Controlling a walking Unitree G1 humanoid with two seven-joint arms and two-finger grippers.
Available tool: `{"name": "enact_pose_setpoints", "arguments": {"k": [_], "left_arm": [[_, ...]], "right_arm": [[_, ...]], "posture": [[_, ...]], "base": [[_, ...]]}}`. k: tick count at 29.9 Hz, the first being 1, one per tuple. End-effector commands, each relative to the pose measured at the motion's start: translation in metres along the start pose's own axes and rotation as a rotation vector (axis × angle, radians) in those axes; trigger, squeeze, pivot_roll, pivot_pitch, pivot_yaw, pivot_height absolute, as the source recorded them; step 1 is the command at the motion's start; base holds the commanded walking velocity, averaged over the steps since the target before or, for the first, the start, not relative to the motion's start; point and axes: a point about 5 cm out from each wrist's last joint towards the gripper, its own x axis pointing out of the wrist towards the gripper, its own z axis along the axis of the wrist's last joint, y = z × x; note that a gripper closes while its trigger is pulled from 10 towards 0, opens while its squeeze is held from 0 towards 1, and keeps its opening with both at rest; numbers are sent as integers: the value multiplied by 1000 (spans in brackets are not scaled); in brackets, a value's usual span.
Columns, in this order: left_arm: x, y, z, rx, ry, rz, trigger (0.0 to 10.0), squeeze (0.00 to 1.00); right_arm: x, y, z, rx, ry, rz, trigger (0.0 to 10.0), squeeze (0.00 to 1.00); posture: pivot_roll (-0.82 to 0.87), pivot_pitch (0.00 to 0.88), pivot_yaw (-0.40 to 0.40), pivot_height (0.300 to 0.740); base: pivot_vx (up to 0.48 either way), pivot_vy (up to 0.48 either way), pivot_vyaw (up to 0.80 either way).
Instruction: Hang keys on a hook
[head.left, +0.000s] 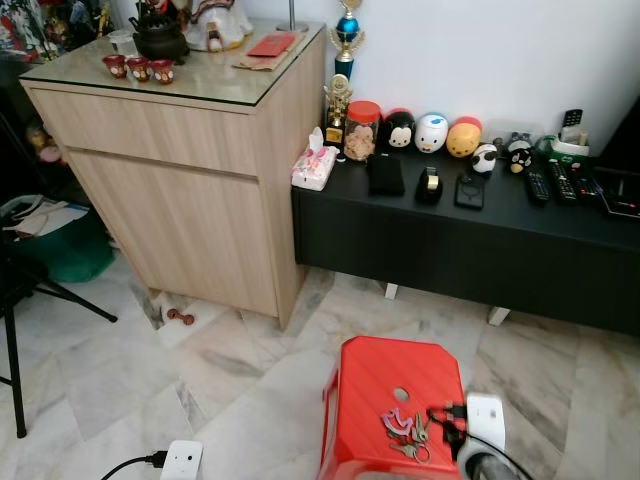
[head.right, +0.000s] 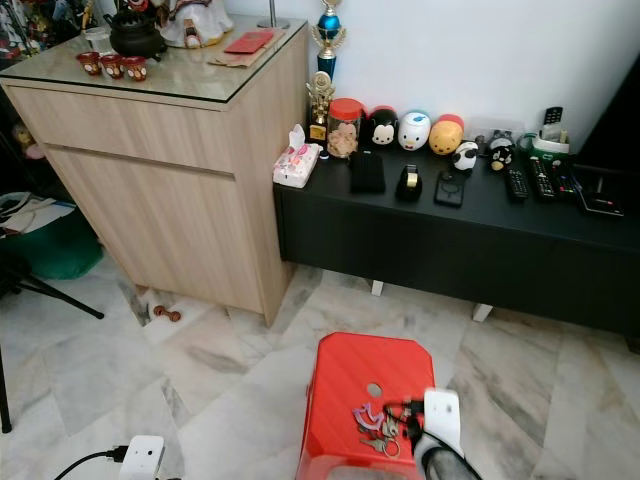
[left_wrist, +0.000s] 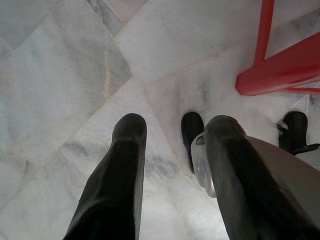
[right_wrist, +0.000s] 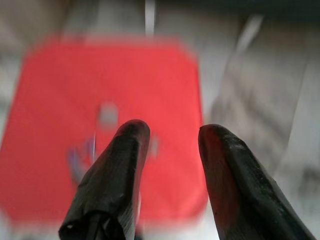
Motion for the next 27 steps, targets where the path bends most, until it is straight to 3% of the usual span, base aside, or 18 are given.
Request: {"name": "enact_pose_setpoints", "arguments": {"k": [1, 5, 10, 19, 25, 27], "left_arm": [[-1, 0, -6, 24, 13, 3, 10000, 0], [-2, 1, -9, 25, 15, 5, 10000, 0], [-3, 2, -13, 38, 22, 14, 10000, 0], [-3, -2, -14, 40, 15, 6, 10000, 0], [-3, -4, -13, 35, 11, 4, 10000, 0], [-3, -2, -13, 35, 12, 9, 10000, 0]], "right_arm": [[5, 2, 27, -4, -129, 3, 10000, 0], [5, 5, 51, -13, -287, -15, 10000, 0], [-4, 19, 68, -61, -460, 39, 10000, 0], [-5, 25, 49, -68, -395, 71, 10000, 0], [-1, 29, 55, -78, -364, 60, 10000, 0], [-1, 31, 56, -71, -364, 71, 10000, 0]], "posture": [[115, 32, -32, 740], [124, 30, -38, 740], [109, 27, -33, 740], [112, 38, -44, 740], [118, 57, -51, 740], [116, 63, -52, 720]], "base": [[0, 0, 0], [0, 0, 0], [0, 0, 0], [0, 0, 0], [0, 0, 0], [0, 0, 0]]}}
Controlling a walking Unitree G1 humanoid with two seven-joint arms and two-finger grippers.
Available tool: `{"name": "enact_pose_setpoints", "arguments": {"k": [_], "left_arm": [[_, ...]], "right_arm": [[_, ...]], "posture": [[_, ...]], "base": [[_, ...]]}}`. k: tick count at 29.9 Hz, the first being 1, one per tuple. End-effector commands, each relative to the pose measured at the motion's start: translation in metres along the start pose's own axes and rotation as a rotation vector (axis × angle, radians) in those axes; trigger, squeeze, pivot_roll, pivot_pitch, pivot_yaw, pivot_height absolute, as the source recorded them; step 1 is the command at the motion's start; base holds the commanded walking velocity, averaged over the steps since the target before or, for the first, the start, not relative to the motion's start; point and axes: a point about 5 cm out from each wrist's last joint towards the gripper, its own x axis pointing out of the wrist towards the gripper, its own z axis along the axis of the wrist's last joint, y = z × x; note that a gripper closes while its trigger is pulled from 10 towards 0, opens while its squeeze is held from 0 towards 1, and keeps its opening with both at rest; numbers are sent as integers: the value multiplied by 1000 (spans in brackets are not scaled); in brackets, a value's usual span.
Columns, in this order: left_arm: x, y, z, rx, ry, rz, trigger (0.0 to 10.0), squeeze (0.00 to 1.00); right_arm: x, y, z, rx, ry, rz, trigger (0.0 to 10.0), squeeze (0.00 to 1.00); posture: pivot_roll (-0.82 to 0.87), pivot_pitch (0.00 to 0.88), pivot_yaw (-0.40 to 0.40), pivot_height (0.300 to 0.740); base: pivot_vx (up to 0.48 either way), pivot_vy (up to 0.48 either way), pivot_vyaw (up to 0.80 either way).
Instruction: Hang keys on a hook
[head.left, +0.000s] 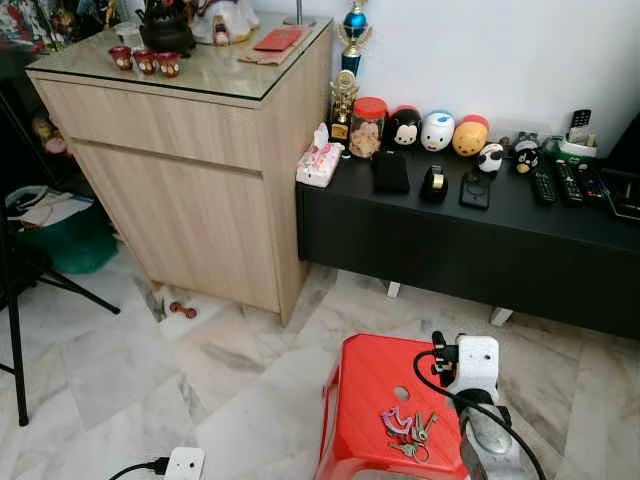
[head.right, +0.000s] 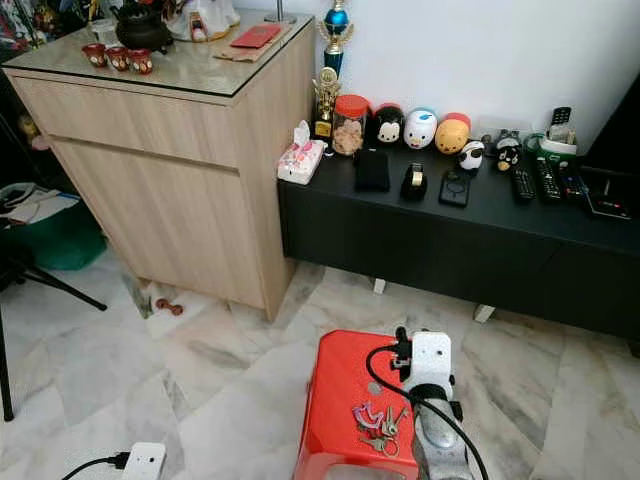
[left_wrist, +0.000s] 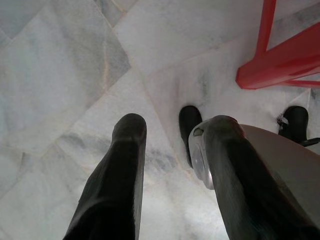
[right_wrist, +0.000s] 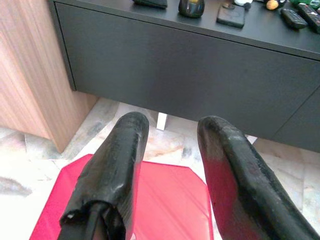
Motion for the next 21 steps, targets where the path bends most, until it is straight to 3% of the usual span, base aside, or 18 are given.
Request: {"name": "enact_pose_setpoints", "arguments": {"k": [1, 11, 21], "left_arm": [[-1, 0, -5, 19, 9, 1, 10000, 0], [-1, 3, -5, 33, 12, 5, 10000, 0], [-1, 3, -4, 31, 10, 5, 10000, 0]], "right_arm": [[1, 1, 1, 1, 6, 7, 10000, 0], [2, 9, -1, 9, 31, 32, 10000, 0], [2, 11, -6, 32, 77, 57, 10000, 0]], "posture": [[116, 63, -52, 715], [119, 73, -41, 650], [121, 83, -39, 650]], "base": [[0, 0, 0], [0, 0, 0], [0, 0, 0]]}}
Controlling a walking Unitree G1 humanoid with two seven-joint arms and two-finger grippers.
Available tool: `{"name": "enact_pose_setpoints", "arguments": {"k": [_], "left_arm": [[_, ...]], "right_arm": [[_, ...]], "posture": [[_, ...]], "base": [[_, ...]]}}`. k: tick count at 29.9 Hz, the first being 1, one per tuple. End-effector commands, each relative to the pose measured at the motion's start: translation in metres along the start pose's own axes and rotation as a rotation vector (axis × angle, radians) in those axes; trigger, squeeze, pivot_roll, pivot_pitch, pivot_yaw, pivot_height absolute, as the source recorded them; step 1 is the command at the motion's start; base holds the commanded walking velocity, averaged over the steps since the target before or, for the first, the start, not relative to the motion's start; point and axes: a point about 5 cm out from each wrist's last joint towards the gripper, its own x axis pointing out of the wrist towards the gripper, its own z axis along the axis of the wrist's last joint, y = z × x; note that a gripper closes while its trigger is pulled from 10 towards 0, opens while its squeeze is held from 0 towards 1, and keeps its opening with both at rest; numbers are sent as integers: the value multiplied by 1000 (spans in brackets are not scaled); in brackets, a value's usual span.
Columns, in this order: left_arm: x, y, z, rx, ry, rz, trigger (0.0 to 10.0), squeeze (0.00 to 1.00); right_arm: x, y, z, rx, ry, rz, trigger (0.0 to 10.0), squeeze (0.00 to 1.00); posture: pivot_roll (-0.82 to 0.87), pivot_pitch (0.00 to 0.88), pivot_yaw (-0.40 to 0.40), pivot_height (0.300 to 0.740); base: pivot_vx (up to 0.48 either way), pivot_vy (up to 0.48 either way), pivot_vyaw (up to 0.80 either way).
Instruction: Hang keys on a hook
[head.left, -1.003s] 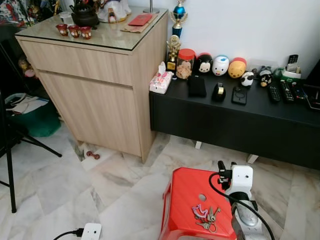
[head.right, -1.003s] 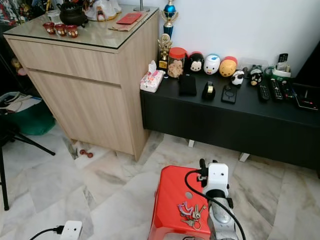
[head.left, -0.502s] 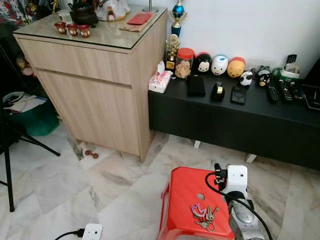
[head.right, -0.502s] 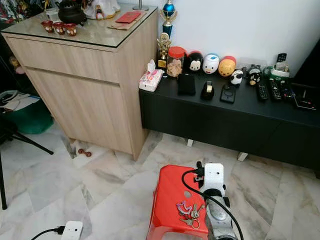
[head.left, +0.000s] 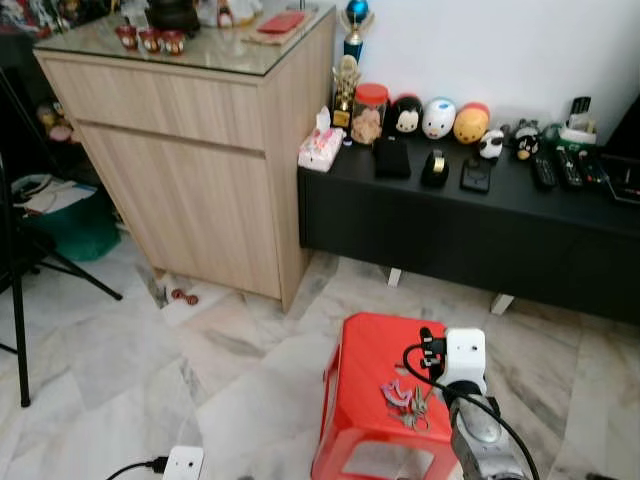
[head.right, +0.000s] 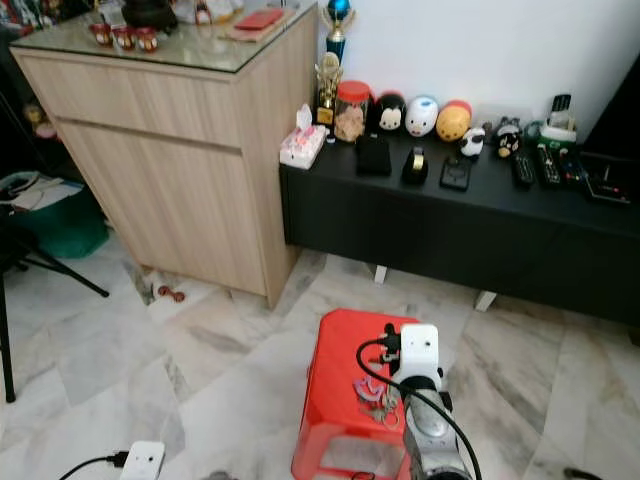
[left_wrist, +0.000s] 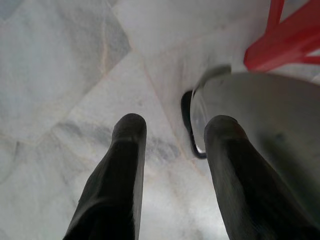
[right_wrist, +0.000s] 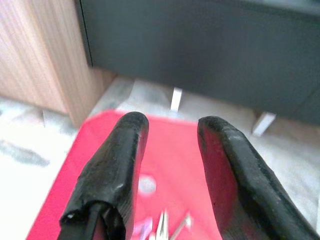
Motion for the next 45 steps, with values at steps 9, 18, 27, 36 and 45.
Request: {"name": "enact_pose_setpoints", "arguments": {"k": [9, 18, 27, 36, 45], "left_arm": [[-1, -1, -3, 16, 9, -7, 10000, 0], [0, -2, -3, 16, 10, -11, 10000, 0], [-1, -2, -4, 15, 16, -11, 10000, 0], [-1, -2, -7, 9, 27, -16, 10000, 0], [-2, -1, -10, 17, 51, -13, 10000, 0]], "right_arm": [[-2, 1, -12, 1, 93, 26, 10000, 0], [-3, 3, -15, -5, 117, 37, 10000, 0], [-2, 5, -19, -45, 166, 49, 10000, 0], [-4, 7, -23, -25, 184, 65, 10000, 0], [-4, 8, -22, -56, 177, 77, 10000, 0]], "posture": [[114, 91, -38, 650], [117, 89, -39, 650], [116, 91, -38, 630], [117, 89, -39, 630], [116, 85, -37, 630]], "base": [[0, 0, 0], [0, 0, 0], [0, 0, 0], [0, 0, 0], [82, 0, 240]]}}
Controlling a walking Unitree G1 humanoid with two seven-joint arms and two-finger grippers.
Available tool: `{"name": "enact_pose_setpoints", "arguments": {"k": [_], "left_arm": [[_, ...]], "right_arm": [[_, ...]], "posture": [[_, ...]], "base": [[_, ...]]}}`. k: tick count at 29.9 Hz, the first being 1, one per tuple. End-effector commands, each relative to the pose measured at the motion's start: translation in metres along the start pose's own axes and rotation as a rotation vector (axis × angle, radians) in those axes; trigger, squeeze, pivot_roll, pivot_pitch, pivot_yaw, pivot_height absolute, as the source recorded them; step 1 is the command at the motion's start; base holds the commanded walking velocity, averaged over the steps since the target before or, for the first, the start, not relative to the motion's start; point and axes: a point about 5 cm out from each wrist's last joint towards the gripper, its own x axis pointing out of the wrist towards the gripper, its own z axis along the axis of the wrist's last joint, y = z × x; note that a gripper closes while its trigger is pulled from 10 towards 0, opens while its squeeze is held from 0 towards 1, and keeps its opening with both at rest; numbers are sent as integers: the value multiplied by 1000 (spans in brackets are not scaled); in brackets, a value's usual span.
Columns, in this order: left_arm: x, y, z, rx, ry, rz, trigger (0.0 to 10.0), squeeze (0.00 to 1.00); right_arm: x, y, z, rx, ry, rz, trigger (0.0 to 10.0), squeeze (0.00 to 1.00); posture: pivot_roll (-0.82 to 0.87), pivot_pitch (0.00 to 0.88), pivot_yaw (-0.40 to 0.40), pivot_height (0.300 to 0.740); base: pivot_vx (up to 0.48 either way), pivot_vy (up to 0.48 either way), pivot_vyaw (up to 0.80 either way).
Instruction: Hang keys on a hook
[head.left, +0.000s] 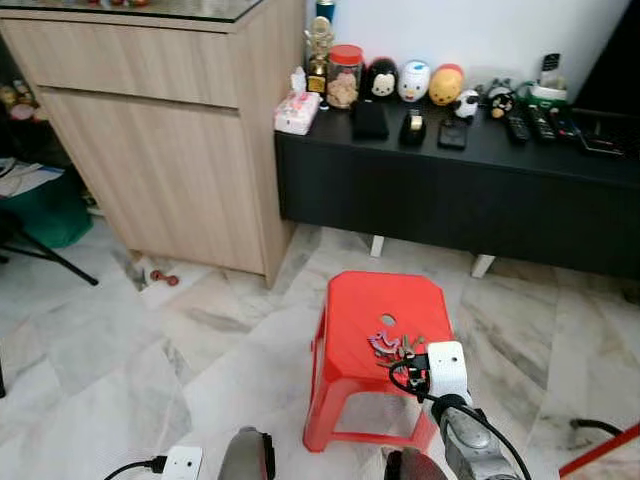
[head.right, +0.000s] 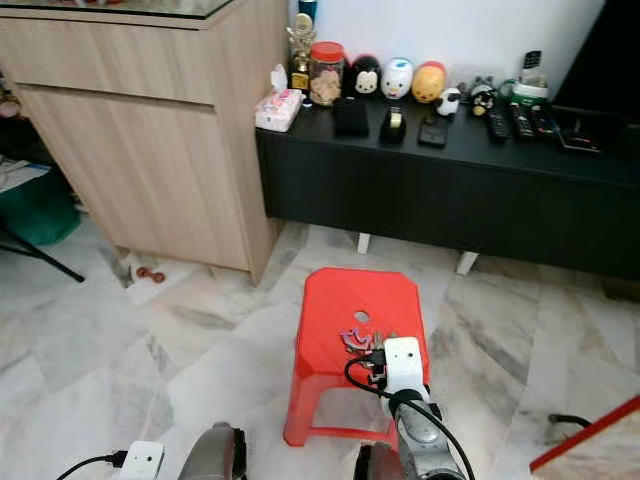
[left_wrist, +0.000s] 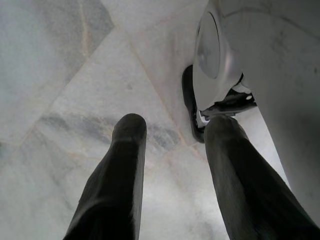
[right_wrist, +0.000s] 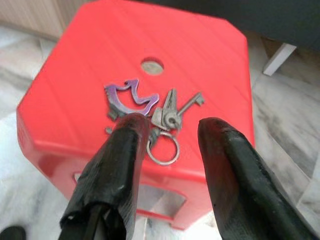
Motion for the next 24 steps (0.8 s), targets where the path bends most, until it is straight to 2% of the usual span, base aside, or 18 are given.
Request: {"name": "enact_pose_setpoints", "arguments": {"k": [1, 4, 24], "left_arm": [[-2, -1, -13, 11, 50, -9, 10000, 0], [-2, -1, -13, 11, 51, -10, 10000, 0], [-2, -1, -12, 10, 51, -18, 10000, 0]], "right_arm": [[1, 2, 2, 4, -1, 4, 10000, 0], [1, 2, 1, 40, 2, -4, 10000, 0], [-2, 0, -8, 49, 47, -14, 10000, 0]], "posture": [[116, 81, -37, 630], [115, 78, -36, 630], [115, 73, -31, 630]], "base": [[251, 0, 800], [256, 0, 146], [268, 0, 0]]}}
